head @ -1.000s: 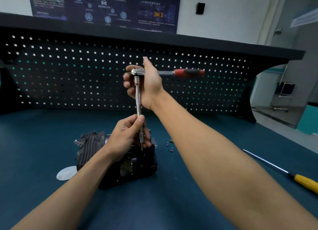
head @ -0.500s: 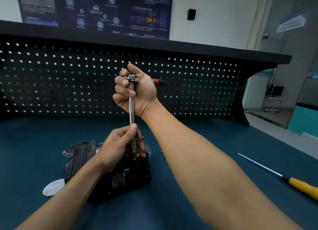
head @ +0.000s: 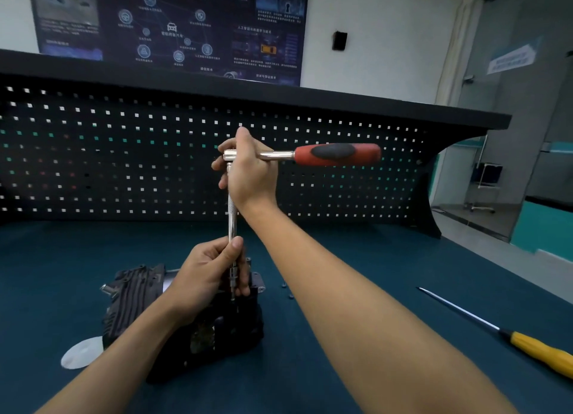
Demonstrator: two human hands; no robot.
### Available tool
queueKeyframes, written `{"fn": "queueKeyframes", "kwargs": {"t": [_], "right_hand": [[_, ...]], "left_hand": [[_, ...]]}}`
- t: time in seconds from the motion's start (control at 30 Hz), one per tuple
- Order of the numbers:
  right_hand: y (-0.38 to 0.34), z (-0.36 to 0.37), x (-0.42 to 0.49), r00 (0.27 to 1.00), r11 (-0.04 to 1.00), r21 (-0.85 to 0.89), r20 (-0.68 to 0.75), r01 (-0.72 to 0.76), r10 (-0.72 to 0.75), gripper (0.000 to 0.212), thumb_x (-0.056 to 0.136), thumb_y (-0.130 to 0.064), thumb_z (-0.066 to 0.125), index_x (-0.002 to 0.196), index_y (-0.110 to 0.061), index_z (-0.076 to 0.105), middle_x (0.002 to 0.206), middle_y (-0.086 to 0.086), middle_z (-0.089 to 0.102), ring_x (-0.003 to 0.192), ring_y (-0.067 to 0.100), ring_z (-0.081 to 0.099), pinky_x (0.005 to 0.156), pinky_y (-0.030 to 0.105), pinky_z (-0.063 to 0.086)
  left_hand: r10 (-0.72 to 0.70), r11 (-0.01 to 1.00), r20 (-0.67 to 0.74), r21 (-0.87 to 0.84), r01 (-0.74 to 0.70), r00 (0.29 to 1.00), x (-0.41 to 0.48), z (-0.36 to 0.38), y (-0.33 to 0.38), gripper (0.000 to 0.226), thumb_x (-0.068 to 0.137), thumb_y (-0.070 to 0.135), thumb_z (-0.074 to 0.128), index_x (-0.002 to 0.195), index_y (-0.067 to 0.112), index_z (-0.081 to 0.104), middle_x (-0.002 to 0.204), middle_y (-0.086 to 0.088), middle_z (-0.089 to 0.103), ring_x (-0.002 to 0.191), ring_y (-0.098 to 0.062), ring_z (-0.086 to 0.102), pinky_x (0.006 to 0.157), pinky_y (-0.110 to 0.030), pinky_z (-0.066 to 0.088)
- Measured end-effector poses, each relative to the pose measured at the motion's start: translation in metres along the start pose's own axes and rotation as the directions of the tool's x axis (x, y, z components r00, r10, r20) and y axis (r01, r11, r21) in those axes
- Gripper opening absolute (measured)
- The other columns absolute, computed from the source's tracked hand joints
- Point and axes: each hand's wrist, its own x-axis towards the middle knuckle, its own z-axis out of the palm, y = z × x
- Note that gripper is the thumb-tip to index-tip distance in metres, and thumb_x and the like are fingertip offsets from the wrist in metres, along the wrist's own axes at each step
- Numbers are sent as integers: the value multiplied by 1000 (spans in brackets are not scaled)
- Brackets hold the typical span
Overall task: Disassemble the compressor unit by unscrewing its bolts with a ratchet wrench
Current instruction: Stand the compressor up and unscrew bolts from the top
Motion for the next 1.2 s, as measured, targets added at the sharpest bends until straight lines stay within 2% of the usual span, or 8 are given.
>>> {"fn": "queueKeyframes", "kwargs": {"t": [0.1,0.3,0.47,0.57,0.63,0.77,1.0,1.2], "right_hand": [[-1,4,-4,986,951,-269,-22,151,-162,51,101,-47,35,65,-21,60,56,-3,64,55,15,61,59,36,51],[0,18,-9,942,761,-593,-14,262,-336,55,95,-60,27,55,-28,47,53,-11,56,54,3,55,56,20,36],[0,30,-14,967,849,-493,-54,190,-248,55,99,-54,36,54,-26,48,54,-11,57,56,6,58,57,24,39],[-4,37,-17,999,994,-101,15,31,-30,51,104,-47,40,64,-21,60,62,-6,61,49,8,55,54,25,44],[-8,36,-17,991,995,91,130,-35,23,49,107,-41,40,76,-10,64,70,3,61,41,9,51,44,19,42],[-13,22,-15,984,985,161,176,-59,30,48,108,-39,39,84,-8,66,72,4,62,41,12,49,41,17,36],[-19,-10,-7,950,897,352,251,-268,185,51,108,-42,33,88,-10,66,75,3,63,45,14,48,44,22,32],[-20,-22,-1,829,667,523,485,-531,280,56,106,-47,27,81,-14,65,74,0,61,37,8,33,42,20,25]], "left_hand": [[37,999,-19,32,-37,999,-1,0,-1,49,90,49,53,82,1,54,64,-19,62,54,-27,61,52,-29,51],[72,997,-69,43,-69,995,-2,-2,-5,51,94,45,54,84,-4,61,67,-27,63,57,-35,61,57,-40,51],[77,997,-92,27,-75,993,-3,-3,-8,40,100,33,50,94,-3,65,80,-33,64,65,-41,64,63,-46,53],[41,998,-73,-46,-44,996,-4,-5,-7,46,99,39,51,94,-5,63,79,-32,64,63,-34,63,59,-38,54],[12,995,-48,-96,-16,999,-4,-7,-6,55,95,47,55,91,-8,59,76,-30,63,63,-33,61,60,-39,51],[-11,991,1,-136,11,1000,-3,-8,-4,57,93,54,58,90,-3,61,74,-24,63,62,-31,61,58,-35,51],[-67,985,74,-151,78,995,-3,-7,0,35,92,42,53,94,11,68,79,-19,66,67,-28,64,61,-30,52],[-87,982,65,-164,96,994,-7,-3,4,30,92,39,55,93,12,69,80,-19,66,67,-27,64,62,-30,52]]}}
